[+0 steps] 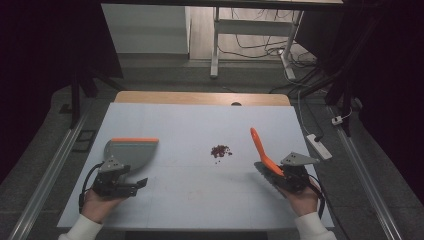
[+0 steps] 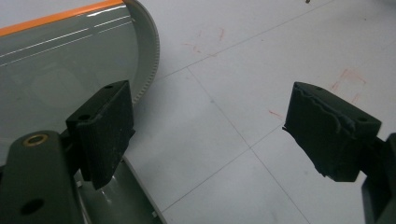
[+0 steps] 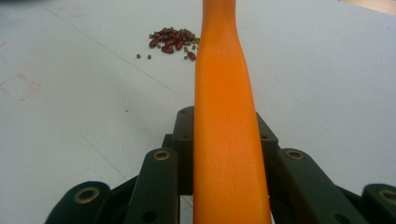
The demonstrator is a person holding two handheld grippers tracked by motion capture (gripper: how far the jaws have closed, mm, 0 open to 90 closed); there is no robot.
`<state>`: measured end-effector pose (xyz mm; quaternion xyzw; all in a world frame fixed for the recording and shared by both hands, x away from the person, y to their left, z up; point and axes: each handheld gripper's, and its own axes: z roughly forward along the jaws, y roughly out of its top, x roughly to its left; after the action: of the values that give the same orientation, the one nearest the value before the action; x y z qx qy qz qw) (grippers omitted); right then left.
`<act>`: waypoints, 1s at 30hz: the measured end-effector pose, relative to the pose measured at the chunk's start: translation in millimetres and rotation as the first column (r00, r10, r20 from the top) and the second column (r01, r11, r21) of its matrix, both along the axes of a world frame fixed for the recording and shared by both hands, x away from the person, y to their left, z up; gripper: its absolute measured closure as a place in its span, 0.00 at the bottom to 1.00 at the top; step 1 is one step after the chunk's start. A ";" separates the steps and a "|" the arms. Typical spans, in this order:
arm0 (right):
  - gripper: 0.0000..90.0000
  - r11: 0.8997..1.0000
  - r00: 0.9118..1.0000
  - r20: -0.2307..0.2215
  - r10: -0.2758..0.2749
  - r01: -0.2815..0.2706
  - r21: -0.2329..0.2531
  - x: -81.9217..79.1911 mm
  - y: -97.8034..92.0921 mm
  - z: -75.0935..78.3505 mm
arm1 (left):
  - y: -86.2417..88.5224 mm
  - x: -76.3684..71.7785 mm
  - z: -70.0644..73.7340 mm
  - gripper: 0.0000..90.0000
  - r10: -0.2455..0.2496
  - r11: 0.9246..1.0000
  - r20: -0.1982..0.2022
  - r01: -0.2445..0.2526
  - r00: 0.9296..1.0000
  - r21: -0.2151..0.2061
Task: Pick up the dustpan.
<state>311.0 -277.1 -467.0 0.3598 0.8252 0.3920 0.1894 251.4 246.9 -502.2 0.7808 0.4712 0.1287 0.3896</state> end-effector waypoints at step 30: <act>0.79 1.000 1.000 -0.005 0.011 -0.011 -0.006 -0.7 4.2 -1.7 | -4.2 -1.5 12.2 0.18 0.004 0.999 -0.016 -0.003 1.000 0.047</act>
<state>310.3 -272.9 -468.7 0.3554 0.8290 0.3895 0.1864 249.9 242.7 -490.0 0.7900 0.4723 0.1341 0.3672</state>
